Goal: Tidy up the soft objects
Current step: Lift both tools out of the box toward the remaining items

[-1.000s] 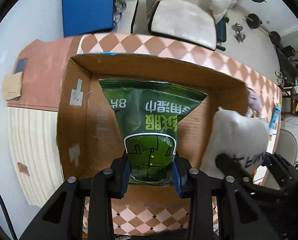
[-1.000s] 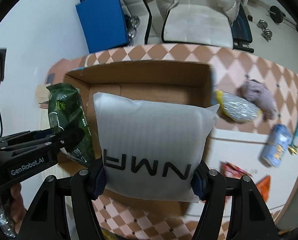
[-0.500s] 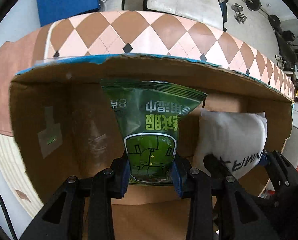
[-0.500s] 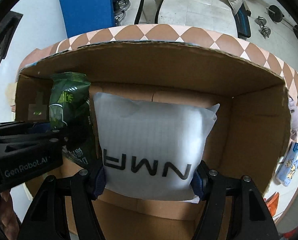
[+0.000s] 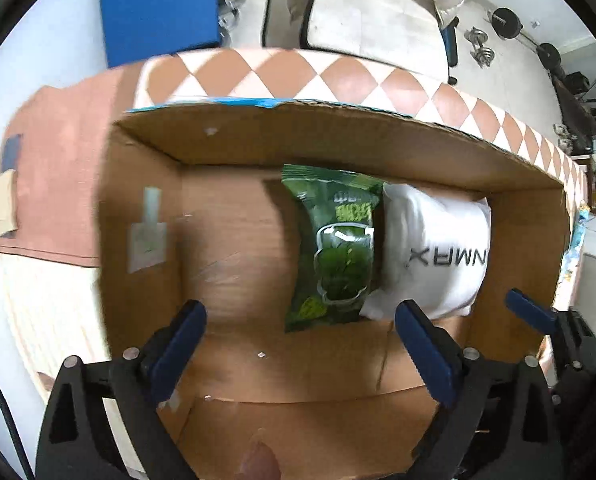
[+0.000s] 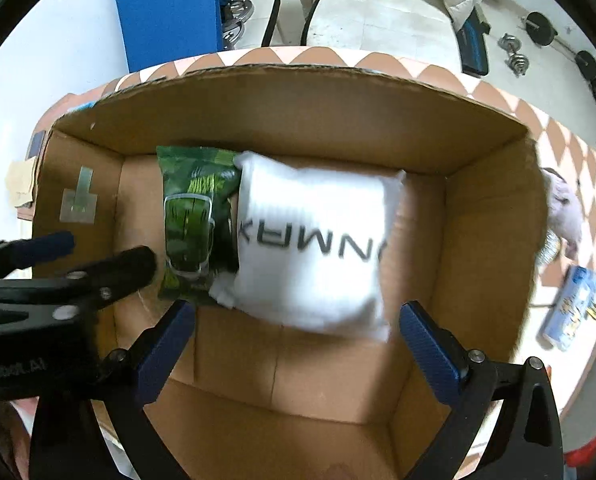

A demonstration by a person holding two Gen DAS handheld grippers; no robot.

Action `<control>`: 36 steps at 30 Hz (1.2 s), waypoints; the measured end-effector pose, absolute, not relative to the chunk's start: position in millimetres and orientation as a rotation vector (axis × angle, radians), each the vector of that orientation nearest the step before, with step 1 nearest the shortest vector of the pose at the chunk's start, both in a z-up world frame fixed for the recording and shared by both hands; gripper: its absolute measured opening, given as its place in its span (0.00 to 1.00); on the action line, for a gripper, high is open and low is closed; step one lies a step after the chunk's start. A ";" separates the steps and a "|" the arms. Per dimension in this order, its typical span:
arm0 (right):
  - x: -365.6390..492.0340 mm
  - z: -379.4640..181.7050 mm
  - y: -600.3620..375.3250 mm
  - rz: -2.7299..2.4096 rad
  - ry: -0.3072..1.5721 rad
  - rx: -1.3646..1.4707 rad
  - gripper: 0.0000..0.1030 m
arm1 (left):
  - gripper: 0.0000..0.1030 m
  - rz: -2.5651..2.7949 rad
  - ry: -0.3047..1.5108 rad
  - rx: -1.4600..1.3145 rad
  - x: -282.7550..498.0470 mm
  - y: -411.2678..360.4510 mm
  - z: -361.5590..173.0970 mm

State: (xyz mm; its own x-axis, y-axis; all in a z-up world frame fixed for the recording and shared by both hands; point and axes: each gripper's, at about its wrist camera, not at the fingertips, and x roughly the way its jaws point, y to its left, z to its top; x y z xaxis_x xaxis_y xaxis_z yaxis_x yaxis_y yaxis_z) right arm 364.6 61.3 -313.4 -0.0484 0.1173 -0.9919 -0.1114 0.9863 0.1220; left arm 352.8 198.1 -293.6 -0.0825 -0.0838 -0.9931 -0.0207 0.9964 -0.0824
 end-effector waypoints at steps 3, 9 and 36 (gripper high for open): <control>346.0 -300.5 58.3 0.170 1.575 0.015 1.00 | 0.94 -0.026 1.580 -0.032 333.8 204.4 -274.6; 299.8 -271.8 47.5 0.144 1.509 0.034 1.00 | 0.94 -0.001 1.481 -0.016 297.2 208.7 -241.9; 214.4 -190.9 -194.0 -0.007 1.413 0.306 1.00 | 1.00 -0.175 1.347 0.219 275.7 -9.2 -168.7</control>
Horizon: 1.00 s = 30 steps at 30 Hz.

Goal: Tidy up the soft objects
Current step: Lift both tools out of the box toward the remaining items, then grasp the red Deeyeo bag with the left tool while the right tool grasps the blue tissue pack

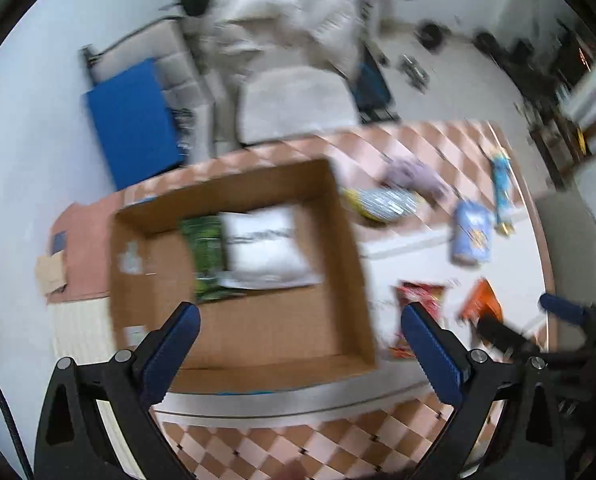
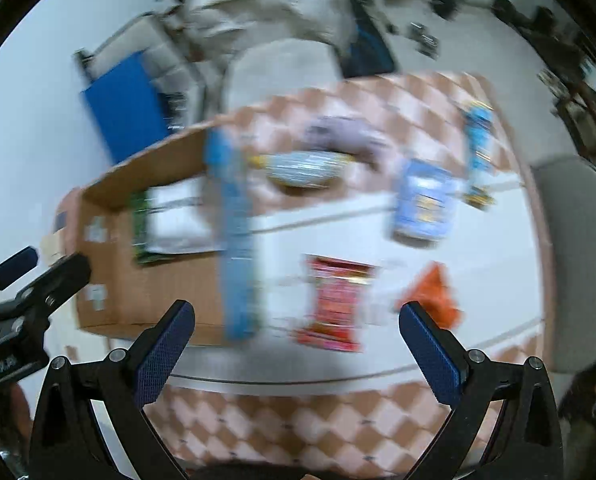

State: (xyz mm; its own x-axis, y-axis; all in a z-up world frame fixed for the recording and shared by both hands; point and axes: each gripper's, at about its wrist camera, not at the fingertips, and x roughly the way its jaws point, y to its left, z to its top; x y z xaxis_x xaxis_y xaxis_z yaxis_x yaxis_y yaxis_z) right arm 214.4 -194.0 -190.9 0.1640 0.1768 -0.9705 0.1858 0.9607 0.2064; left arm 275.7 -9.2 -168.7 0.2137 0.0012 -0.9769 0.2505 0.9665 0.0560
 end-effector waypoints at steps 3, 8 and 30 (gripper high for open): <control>205.6 -209.8 -257.8 -0.088 1.461 0.330 1.00 | 1.00 -0.255 1.436 0.354 275.0 -69.6 -205.3; 195.8 -243.6 -351.1 -0.221 1.508 0.406 1.00 | 1.00 -0.325 1.586 0.472 275.4 -133.4 -272.4; 338.6 -398.5 -331.0 -0.103 1.761 0.587 0.99 | 0.89 -0.109 1.976 0.389 272.2 -162.2 -434.3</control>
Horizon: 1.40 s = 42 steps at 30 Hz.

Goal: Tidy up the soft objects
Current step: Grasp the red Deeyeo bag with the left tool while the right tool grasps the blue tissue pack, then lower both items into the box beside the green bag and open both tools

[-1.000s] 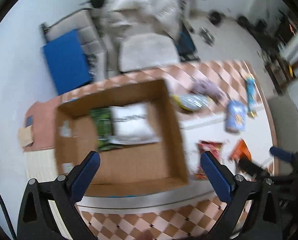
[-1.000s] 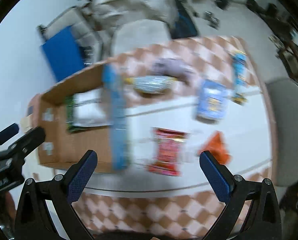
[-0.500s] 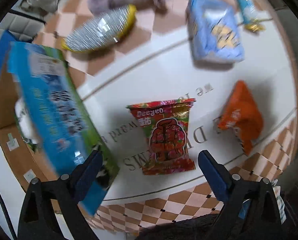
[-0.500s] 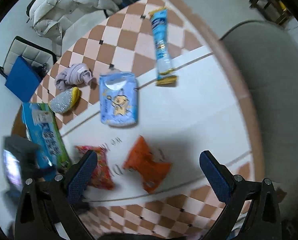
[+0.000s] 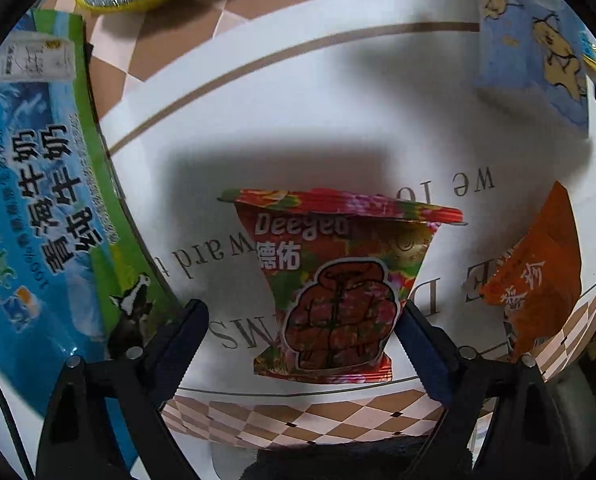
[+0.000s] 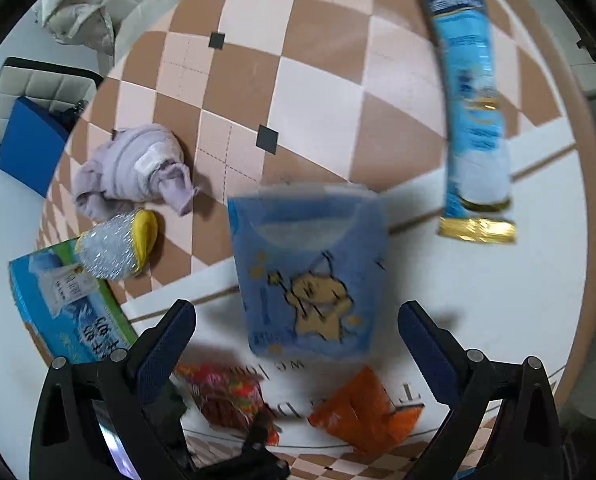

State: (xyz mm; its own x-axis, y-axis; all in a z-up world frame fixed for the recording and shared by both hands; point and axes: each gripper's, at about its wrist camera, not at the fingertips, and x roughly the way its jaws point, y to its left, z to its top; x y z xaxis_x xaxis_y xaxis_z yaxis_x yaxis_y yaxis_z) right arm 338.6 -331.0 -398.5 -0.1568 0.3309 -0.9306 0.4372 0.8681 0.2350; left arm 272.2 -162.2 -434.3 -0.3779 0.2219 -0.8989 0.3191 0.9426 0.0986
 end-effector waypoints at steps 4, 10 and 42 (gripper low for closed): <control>347.5 -415.0 -325.1 -0.136 1.800 0.565 0.98 | 0.71 -0.121 2.005 0.361 263.4 -167.1 -447.1; 351.0 -421.1 -314.8 -0.170 1.836 0.475 0.71 | 0.42 -0.145 1.965 0.373 258.6 -180.3 -437.4; 266.9 -234.2 -46.0 0.330 1.606 0.200 0.46 | 0.42 0.057 1.526 0.064 303.1 132.4 -229.0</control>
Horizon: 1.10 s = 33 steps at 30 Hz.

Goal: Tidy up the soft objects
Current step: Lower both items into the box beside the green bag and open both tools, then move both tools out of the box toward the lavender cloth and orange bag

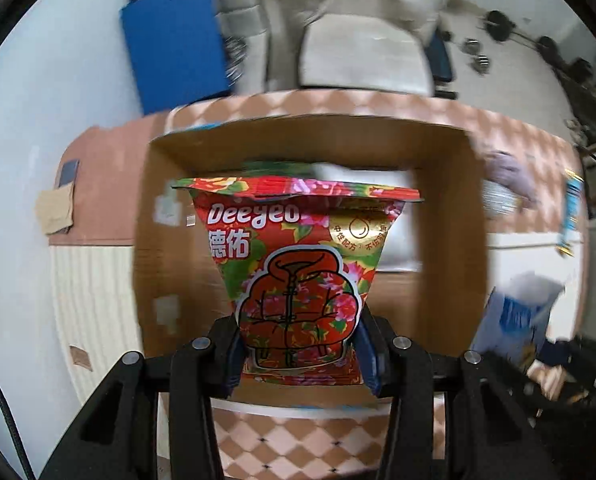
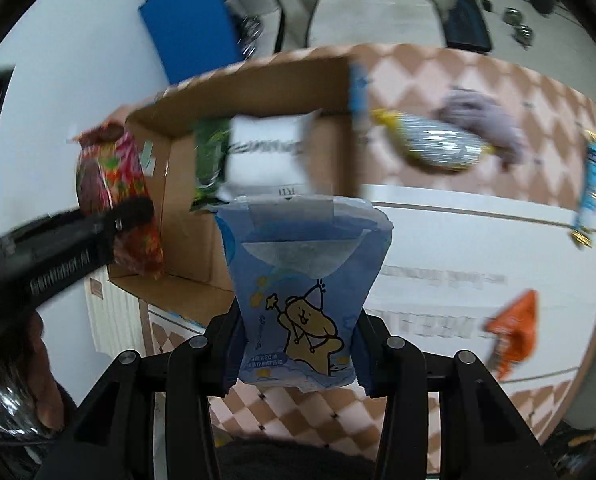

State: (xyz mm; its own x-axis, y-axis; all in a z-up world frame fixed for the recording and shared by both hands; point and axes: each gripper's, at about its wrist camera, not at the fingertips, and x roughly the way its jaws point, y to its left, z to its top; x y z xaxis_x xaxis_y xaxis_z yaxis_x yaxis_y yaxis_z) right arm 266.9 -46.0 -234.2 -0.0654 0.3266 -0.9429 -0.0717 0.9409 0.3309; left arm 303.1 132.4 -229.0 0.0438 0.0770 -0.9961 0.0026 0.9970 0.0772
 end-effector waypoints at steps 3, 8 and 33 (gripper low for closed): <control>273.5 -258.6 2.3 0.342 1.657 0.170 0.46 | 0.42 0.094 1.579 0.035 320.4 171.1 -255.7; 281.3 -296.0 46.4 0.330 1.735 0.112 0.46 | 0.42 0.098 1.661 0.004 351.6 212.5 -299.5; 289.0 -329.3 58.7 0.255 1.797 0.130 1.00 | 0.58 0.037 1.684 -0.036 369.6 233.7 -294.7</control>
